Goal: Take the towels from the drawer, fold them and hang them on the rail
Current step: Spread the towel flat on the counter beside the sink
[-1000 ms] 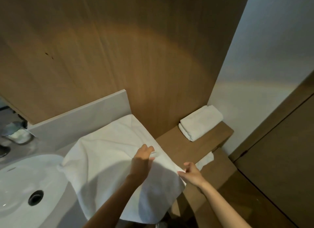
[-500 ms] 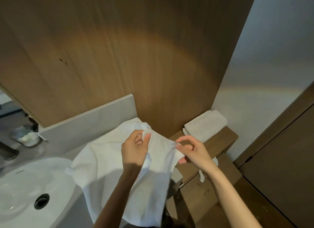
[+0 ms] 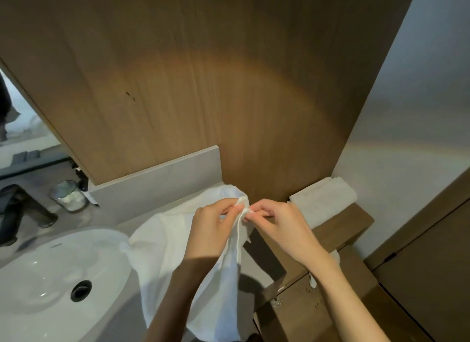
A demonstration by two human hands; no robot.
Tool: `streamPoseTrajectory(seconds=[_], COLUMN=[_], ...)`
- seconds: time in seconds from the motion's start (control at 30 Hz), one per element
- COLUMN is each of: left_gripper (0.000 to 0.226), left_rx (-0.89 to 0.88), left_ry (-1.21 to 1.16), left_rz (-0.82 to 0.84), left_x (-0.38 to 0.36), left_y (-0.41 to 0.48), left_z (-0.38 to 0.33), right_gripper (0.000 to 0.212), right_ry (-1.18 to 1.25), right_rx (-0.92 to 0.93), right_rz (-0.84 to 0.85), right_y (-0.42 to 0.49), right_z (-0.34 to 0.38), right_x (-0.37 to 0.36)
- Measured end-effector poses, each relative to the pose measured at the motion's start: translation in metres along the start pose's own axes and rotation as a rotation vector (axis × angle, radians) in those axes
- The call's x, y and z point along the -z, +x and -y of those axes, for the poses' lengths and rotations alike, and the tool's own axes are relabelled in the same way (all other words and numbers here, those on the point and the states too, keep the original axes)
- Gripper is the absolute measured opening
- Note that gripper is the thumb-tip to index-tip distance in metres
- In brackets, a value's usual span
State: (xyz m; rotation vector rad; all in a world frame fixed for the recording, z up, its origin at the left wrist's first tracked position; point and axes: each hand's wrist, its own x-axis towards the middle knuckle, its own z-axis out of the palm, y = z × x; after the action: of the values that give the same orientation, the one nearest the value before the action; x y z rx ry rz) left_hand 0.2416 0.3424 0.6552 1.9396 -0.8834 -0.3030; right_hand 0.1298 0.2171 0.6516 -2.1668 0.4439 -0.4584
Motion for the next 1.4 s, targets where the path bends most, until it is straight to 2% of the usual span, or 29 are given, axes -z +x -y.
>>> streamPoseTrajectory(seconds=[0.17,0.37,0.47,0.63,0.73,0.9,1.03,1.1,1.13,1.27,1.33,1.4], left_gripper=[0.029,0.034,0.022,0.037,0.035,0.023,0.021,0.021,0.021,0.021,0.022,0.022], left_rx=[-0.103,-0.039,0.018,-0.077,-0.076,-0.096,-0.166,-0.192,-0.197,-0.218,-0.214,-0.206], left_ry=[0.197,0.315,0.185,0.211,0.110,-0.134,-0.200,-0.225,-0.237,-0.188,-0.189,-0.193], left_rz=[0.075,0.183,0.193,0.152,0.076,-0.108,-0.204,-0.216,-0.217,-0.242,-0.299,-0.368], left_x=[0.013,0.020,0.021,0.026,0.034,0.060,0.085,0.096,0.100,0.104,0.105,0.108], left_y=[-0.004,-0.013,-0.019,-0.028,-0.042,-0.064,-0.074,-0.078,-0.079,-0.085,-0.087,-0.088], left_z=[-0.006,-0.017,-0.023,-0.013,-0.011,-0.017,-0.028,-0.032,-0.035,-0.041,-0.040,-0.040], right_gripper=[0.020,0.022,0.021,0.025,0.030,0.049,0.033,0.015,0.017,0.014,0.020,0.014], right_ry=[-0.173,-0.337,-0.332,-0.151,-0.021,-0.129,-0.380,-0.507,-0.559,-0.756,-0.786,-0.781], right_rx=[0.062,0.117,0.133,0.139,0.124,0.066,0.027,-0.042,-0.097,-0.104,-0.073,-0.025], right_rz=[-0.111,-0.169,-0.177,-0.133,-0.036,0.177,0.310,0.374,0.386,0.288,0.157,0.013], right_y=[-0.001,-0.006,-0.009,-0.014,-0.015,-0.025,-0.034,-0.043,-0.048,-0.062,-0.063,-0.062], right_z=[0.001,0.004,0.005,0.008,-0.001,-0.032,-0.044,-0.056,-0.062,-0.068,-0.065,-0.056], right_x=[-0.001,-0.002,-0.003,-0.006,-0.014,-0.030,-0.019,-0.010,-0.007,0.013,0.029,0.050])
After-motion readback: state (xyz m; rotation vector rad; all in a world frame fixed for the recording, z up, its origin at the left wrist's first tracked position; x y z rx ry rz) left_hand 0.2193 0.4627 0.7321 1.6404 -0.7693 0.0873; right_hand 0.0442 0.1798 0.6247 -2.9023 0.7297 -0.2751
